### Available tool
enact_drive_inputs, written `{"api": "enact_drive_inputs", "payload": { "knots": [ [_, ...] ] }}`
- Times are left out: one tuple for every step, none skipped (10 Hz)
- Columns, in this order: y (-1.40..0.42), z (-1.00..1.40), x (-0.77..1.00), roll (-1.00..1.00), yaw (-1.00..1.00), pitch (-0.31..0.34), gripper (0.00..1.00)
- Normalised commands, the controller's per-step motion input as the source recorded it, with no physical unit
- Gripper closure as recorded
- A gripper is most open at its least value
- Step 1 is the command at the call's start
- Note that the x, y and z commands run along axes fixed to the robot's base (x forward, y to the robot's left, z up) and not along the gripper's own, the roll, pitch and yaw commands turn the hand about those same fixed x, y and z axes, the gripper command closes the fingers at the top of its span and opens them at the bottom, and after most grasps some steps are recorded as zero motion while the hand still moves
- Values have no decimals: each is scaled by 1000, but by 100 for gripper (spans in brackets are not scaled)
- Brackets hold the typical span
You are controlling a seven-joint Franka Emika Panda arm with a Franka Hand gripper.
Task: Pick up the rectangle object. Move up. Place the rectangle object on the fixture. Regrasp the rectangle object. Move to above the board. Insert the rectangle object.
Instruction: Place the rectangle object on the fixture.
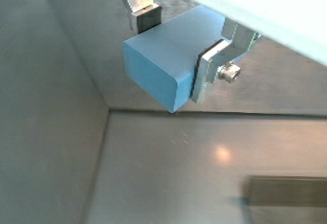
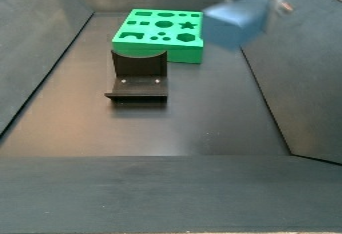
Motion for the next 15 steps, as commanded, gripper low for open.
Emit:
{"api": "enact_drive_inputs", "payload": {
  "knots": [
    [-746, 316, 1000, -27, 1000, 10, 100],
    [-703, 297, 1000, -34, 1000, 16, 100],
    [-638, 274, 1000, -45, 1000, 28, 100],
    [-587, 251, 1000, -57, 1000, 46, 100],
    [-552, 238, 1000, -64, 1000, 57, 100],
    [-478, 206, 1000, -84, 1000, 84, 100],
    [-447, 192, 1000, -95, 1000, 97, 100],
    [-386, 168, 1000, -120, 952, 134, 100],
    [-332, 146, 1000, -116, 681, 135, 100],
    [-273, 120, 1000, -109, 368, 127, 100],
    [-252, 112, 1000, -104, 271, 127, 100],
    [-214, 100, 1000, -86, 154, 128, 100],
    [219, -749, 1000, -1000, 102, 26, 100],
    [298, -804, 1000, -1000, 81, 24, 100],
    [252, -704, 1000, -1000, 62, 15, 100]
  ]
}}
